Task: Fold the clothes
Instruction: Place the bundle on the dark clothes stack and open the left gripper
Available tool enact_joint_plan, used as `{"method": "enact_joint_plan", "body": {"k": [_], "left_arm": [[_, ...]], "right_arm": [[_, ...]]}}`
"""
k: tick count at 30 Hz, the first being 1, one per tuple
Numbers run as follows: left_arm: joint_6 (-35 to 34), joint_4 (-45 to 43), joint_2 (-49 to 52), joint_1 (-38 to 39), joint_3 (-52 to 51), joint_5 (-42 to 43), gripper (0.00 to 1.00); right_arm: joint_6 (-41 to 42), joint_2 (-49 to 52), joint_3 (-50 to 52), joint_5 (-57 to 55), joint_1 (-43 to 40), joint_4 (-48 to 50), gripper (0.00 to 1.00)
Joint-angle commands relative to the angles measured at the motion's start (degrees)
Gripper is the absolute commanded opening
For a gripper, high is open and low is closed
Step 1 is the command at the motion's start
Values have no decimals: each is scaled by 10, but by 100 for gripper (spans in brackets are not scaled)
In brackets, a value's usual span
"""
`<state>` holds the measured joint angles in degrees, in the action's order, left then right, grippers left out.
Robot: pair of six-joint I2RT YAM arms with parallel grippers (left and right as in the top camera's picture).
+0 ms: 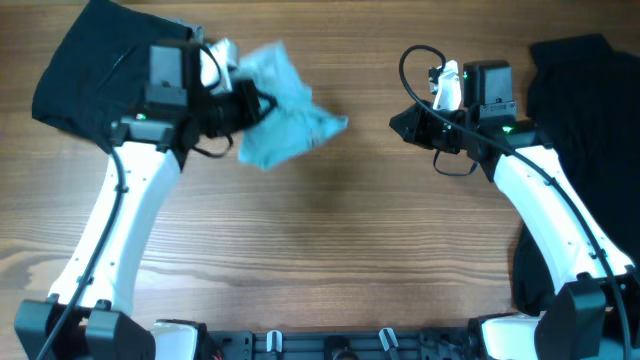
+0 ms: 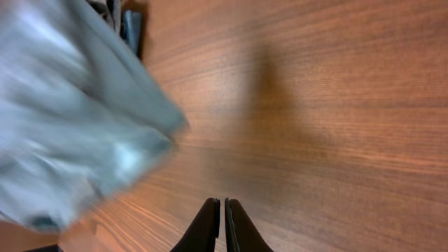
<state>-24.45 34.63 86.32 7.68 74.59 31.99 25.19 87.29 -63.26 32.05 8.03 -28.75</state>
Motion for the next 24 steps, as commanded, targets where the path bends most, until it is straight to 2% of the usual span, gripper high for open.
{"method": "enact_joint_plan", "body": {"k": [1, 6, 9, 10, 11, 12, 15, 17, 19, 23, 24], "left_arm": [[52, -111, 2, -80, 46, -34, 4], [52, -238, 77, -257, 46, -36, 4], [43, -247, 150, -301, 46, -35, 4], [43, -236, 189, -308, 46, -35, 13], [43, -233, 213, -310, 46, -36, 66], [43, -230, 236, -312, 46, -36, 100], [43, -172, 233, -348, 46, -36, 100], [43, -115, 194, -367, 48, -36, 100], [50, -14, 118, -380, 66, -32, 100], [143, 84, -10, -352, 115, 5, 100], [190, 121, -60, -324, 140, 5, 100]], "right_arm": [[-11, -7, -2, -7, -1, -23, 8], [4, -7, -2, -7, -1, -35, 8], [20, -7, -2, -7, -1, -35, 8], [20, -7, -2, -7, -1, -34, 8], [20, -7, -2, -7, -1, -35, 8], [20, -7, -2, -7, -1, -36, 8], [19, -7, -2, -7, -1, -50, 8], [18, -7, -2, -4, -1, -52, 8], [-4, -14, -2, 2, -1, -48, 8], [-58, -76, -12, -22, -1, -50, 8], [-58, -120, -16, -45, -1, -51, 8]]}}
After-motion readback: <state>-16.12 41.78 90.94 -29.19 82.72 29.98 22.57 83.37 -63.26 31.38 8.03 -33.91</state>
